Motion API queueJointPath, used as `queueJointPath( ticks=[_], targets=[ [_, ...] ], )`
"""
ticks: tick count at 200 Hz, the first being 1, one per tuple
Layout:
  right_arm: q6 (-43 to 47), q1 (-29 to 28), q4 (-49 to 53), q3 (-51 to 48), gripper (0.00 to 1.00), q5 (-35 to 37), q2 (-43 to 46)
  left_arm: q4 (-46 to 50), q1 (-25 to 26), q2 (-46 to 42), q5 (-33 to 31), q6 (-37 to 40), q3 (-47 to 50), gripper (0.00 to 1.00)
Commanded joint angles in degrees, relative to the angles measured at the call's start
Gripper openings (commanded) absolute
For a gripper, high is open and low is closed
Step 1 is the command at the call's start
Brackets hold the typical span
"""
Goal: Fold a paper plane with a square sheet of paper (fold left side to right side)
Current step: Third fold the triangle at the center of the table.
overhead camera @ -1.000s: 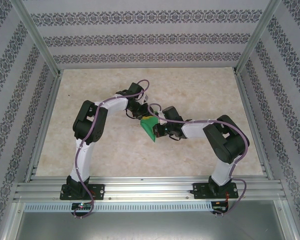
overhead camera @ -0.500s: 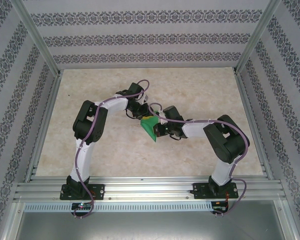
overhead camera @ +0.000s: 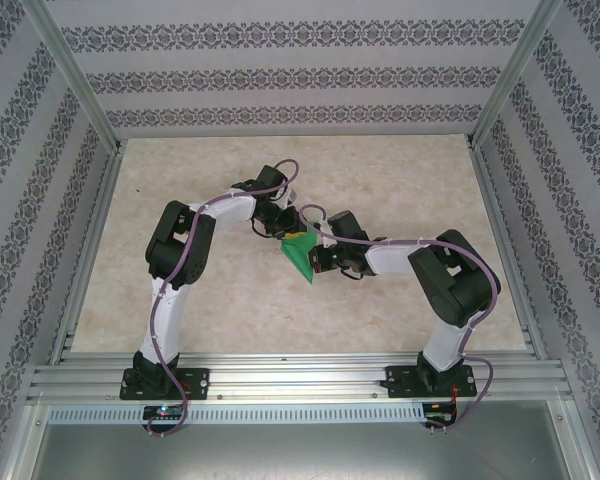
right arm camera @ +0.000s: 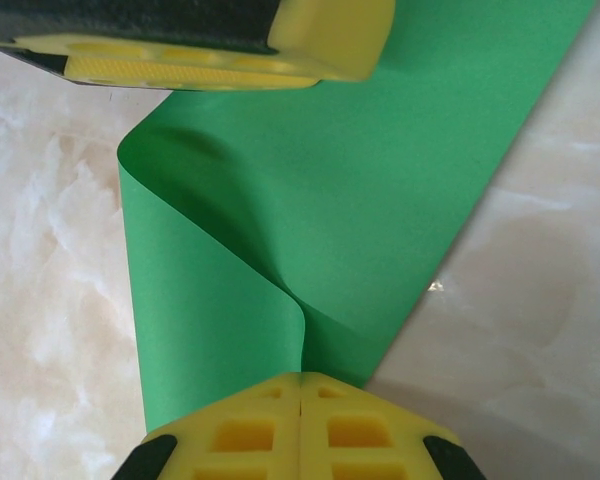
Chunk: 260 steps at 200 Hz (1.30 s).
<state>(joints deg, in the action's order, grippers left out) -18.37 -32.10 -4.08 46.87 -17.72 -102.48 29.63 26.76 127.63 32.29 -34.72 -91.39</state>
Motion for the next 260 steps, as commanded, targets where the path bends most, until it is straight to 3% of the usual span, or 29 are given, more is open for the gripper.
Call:
queueJointPath(
  ticks=[1, 139, 260],
  targets=[
    [0.3, 0.6, 0.6, 0.9, 0.00, 1.4, 0.4, 2.0, 1.1, 3.9, -2.7, 1.0, 2.4, 0.33],
    [0.4, 1.1, 1.1, 1.1, 0.00, 1.6, 2.6, 2.1, 1.1, 4.0, -2.7, 1.1, 2.4, 0.33],
    [-0.3, 0.5, 1.1, 2.9, 0.00, -0.5, -2.4, 1.9, 1.2, 4.1, -2.6, 1.1, 2.6, 0.33]
  ],
)
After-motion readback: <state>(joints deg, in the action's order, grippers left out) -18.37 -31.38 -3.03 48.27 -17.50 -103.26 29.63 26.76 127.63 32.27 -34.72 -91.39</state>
